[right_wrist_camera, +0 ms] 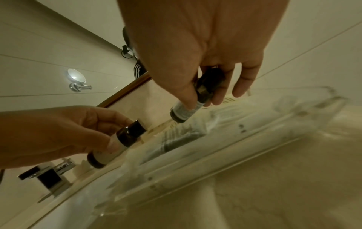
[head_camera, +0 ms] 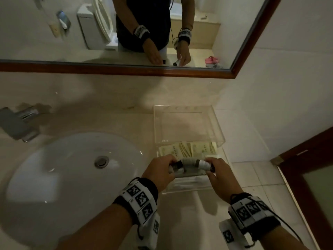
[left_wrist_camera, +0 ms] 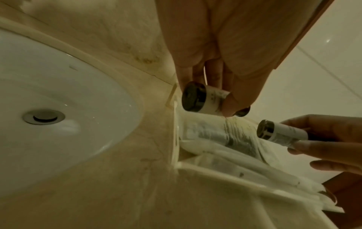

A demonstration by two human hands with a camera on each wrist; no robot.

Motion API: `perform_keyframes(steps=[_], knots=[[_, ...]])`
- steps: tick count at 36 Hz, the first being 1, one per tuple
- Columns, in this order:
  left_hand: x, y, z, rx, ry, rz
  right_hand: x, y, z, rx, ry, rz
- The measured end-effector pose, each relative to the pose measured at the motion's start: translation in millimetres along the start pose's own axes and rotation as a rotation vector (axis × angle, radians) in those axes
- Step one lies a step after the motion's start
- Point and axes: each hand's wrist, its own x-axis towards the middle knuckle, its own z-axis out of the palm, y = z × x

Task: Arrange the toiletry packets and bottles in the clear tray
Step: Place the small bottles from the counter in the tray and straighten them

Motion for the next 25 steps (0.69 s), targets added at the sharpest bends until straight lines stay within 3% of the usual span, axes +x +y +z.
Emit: perform_keyframes(steps=[11,25], knots=[[16.2,5.5,32.3,0.089,-0.067,-0.016,5.2,42.4,-8.0,-0.049,-0.052,-0.021],[15.1,-5.9,48.9,0.192,-0.078,0.078,12.0,48.9,6.0,-0.118,-0.068,-0.094]])
